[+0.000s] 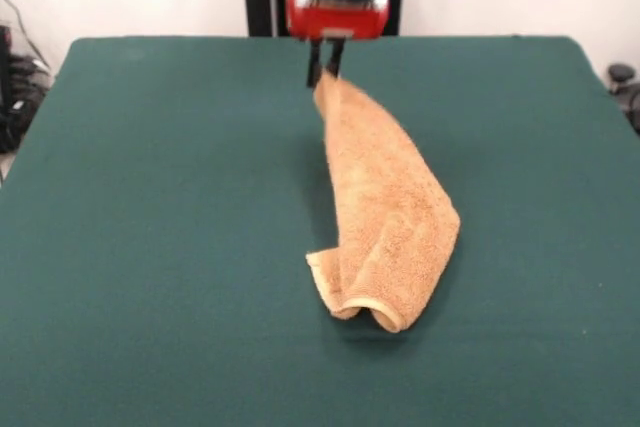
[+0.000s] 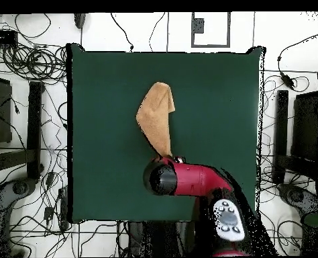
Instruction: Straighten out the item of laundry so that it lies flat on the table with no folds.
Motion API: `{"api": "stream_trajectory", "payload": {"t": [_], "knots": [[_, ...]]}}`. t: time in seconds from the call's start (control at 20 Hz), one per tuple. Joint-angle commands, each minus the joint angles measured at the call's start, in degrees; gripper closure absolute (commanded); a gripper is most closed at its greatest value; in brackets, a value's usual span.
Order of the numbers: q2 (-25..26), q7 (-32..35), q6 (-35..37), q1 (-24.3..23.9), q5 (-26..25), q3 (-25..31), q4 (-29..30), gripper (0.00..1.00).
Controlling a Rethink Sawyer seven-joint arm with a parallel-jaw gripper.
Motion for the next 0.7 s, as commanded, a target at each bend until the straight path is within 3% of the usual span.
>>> {"api": "stream_trajectory", "payload": {"t": [0.05, 0.7], "knots": [[-14.10, 13.71, 19.58, 6.44, 8.50, 0.50, 3.51, 1.00], [-18.54, 18.05, 25.98, 13.15, 12.21, -5.28, 3.85, 1.00]]}}
